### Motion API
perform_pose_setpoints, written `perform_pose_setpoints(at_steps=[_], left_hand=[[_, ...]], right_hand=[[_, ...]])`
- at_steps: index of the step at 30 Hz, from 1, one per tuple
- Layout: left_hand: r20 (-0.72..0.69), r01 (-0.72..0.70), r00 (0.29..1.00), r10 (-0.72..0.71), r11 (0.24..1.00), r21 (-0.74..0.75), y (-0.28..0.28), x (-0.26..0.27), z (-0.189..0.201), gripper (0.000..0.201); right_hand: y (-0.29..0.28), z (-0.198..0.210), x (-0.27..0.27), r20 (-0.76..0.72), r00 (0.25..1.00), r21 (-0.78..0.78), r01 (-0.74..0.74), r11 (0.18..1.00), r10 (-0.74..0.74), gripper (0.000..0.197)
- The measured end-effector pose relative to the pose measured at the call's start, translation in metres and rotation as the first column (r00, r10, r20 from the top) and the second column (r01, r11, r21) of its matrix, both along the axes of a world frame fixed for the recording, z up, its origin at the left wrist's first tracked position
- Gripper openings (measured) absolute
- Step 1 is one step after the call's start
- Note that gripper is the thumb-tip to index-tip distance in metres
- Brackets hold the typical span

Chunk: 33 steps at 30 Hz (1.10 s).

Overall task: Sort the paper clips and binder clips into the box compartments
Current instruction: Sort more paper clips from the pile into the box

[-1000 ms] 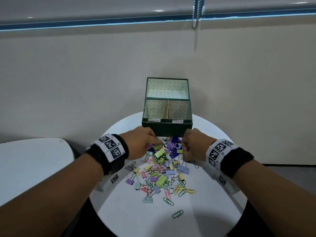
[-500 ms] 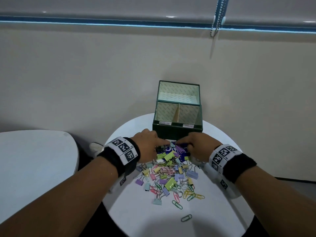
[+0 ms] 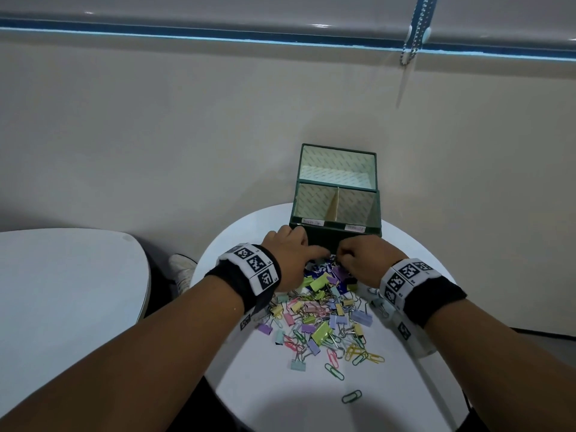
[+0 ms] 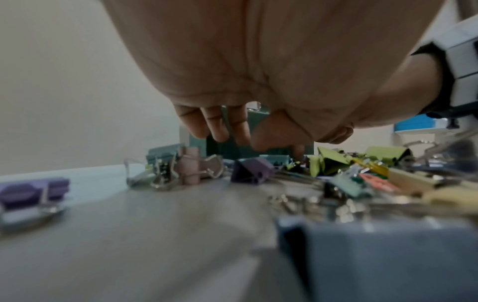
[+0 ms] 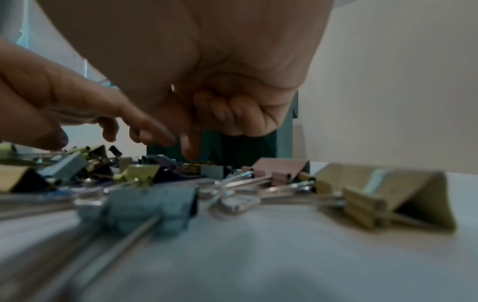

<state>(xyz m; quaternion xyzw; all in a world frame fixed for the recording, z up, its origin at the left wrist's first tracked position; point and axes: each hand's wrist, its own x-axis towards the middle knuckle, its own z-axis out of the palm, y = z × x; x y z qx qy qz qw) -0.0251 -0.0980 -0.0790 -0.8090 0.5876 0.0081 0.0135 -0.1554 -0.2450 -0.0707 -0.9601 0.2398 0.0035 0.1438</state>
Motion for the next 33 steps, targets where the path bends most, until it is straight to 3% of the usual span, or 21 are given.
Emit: perform_pose_setpoints(at_steps=[5, 11, 14, 18, 23, 30, 33], left_hand=[[-0.021, -0.023, 1.000, 0.022, 0.999, -0.026, 0.000, 0.002, 0.004, 0.051], [0.002, 0.088, 0.996, -0.089, 0.995, 0.055, -0.006, -0.003, 0.002, 0.060], [0.000, 0.074, 0.997, -0.074, 0.997, 0.012, -0.008, -0.004, 0.001, 0.047], [0.003, 0.003, 1.000, -0.003, 0.999, -0.053, -0.008, -0.003, 0.003, 0.021], [0.024, 0.053, 0.998, -0.053, 0.998, -0.027, -0.009, -0.002, 0.002, 0.028], [0.069, 0.070, 0.995, -0.067, 0.997, -0.042, -0.013, -0.003, 0.003, 0.019], [0.080, 0.073, 0.994, -0.070, 0.997, -0.033, -0.012, -0.003, 0.000, 0.022]], right_hand=[[0.000, -0.002, -0.001, -0.044, 0.998, -0.021, 0.034, 0.999, -0.035, 0.020], [-0.002, -0.003, 0.003, -0.065, 0.998, -0.037, 0.007, 0.999, -0.009, 0.024], [-0.002, -0.004, 0.003, -0.074, 0.997, -0.041, 0.015, 0.999, -0.018, 0.017], [0.001, -0.003, 0.000, 0.064, 0.998, -0.049, 0.021, 0.999, -0.018, 0.013], [0.001, 0.004, -0.005, 0.231, 0.972, 0.116, 0.014, 0.993, -0.040, 0.017], [0.004, 0.009, -0.008, 0.268, 0.955, 0.077, 0.107, 0.991, -0.124, 0.024], [0.005, 0.006, -0.008, 0.282, 0.953, 0.086, 0.093, 0.992, -0.113, 0.014]])
